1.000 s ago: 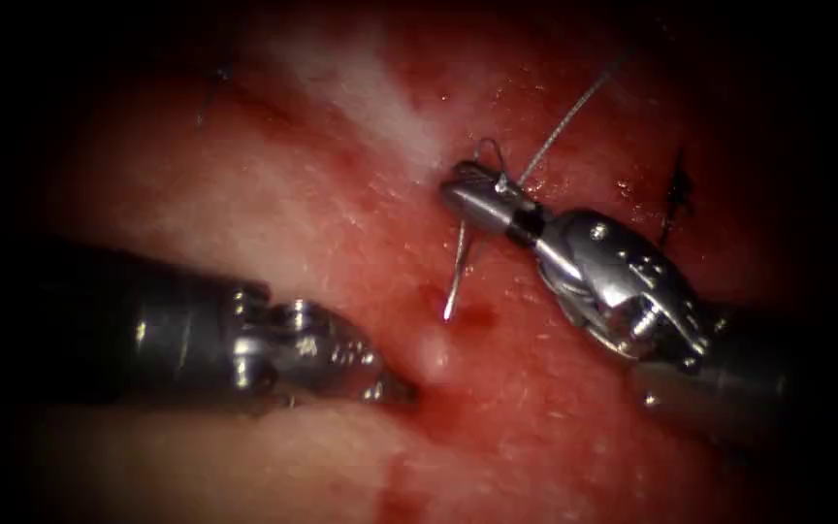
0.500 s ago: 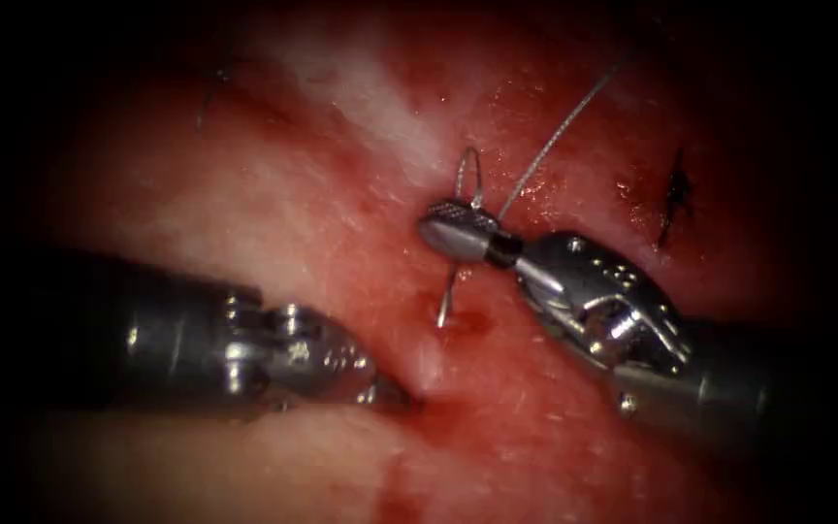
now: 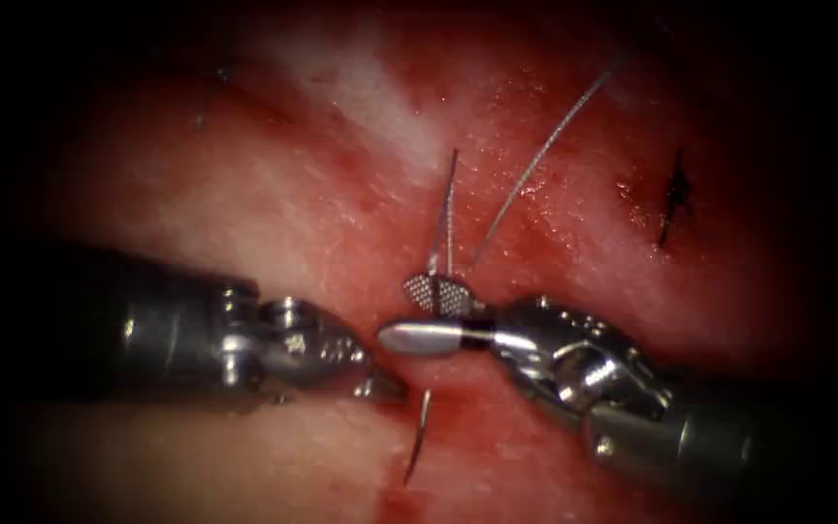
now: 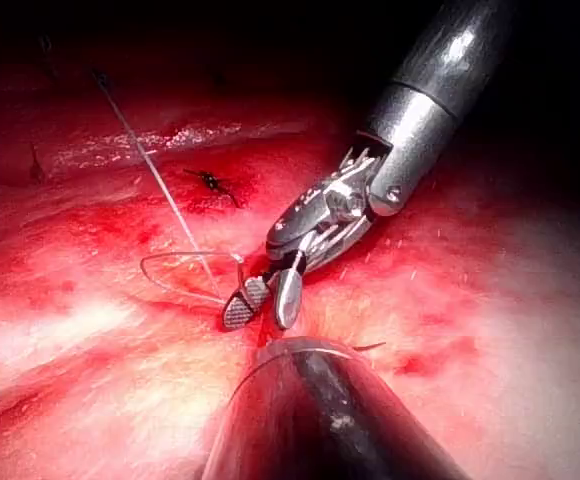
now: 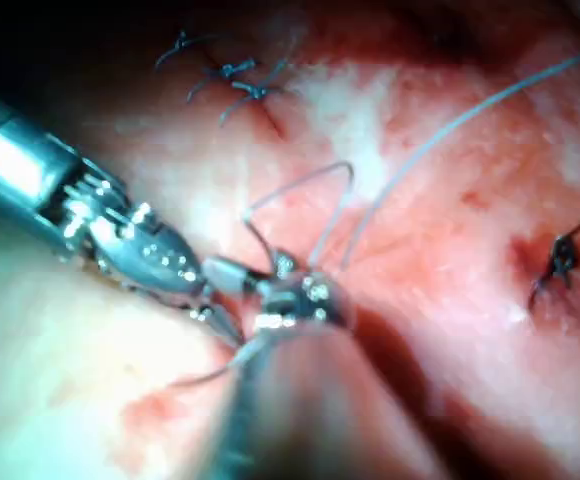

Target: Wound Closure

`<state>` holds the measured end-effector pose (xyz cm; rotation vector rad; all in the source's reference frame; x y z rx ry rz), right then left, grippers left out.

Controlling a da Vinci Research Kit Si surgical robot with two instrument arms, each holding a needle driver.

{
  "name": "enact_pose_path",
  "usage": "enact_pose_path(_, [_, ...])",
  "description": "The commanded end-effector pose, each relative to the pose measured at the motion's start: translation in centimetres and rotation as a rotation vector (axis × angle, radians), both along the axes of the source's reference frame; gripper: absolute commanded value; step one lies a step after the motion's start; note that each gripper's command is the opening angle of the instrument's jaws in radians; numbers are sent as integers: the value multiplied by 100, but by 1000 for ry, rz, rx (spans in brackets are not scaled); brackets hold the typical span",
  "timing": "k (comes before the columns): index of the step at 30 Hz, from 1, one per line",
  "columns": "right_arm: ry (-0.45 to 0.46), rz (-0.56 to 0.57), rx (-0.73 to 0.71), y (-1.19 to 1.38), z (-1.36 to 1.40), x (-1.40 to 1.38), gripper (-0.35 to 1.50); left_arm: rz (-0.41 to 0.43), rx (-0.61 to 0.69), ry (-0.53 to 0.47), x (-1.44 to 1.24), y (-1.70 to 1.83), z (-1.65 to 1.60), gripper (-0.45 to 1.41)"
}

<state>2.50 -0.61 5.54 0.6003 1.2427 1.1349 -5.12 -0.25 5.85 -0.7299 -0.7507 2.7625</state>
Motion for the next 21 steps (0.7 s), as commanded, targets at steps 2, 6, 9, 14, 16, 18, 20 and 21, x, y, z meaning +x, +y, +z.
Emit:
enact_pose_path(2, [-45, 19, -74, 16, 14, -5, 131, 0, 0, -1, -6, -2, 5, -45])
enact_pose_path(6, [-80, 37, -126, 27, 20, -21, 131, 0, 0, -1, -6, -2, 5, -45])
enact_pose_path(9, [-98, 38, -152, 32, 21, -27, 131, -1, 0, 0, -7, -2, 5, -45])
enact_pose_path(14, [-108, 46, -159, 36, 20, -23, 126, 3, -3, -2, -7, -3, 4, -45])
enact_pose_path(16, [-125, 59, -169, 40, 19, -23, 123, 3, -3, -3, -7, -3, 4, -45])
enact_pose_path(18, [-139, 74, -173, 44, 19, -24, 110, 3, -2, -3, -7, -3, 3, -45])
enact_pose_path(20, [-144, 80, -172, 46, 20, -25, 84, 3, -2, -2, -7, -3, 3, -45])
enact_pose_path(21, [-148, 86, -172, 47, 20, -25, 71, 3, -2, -2, -7, -3, 3, -45])
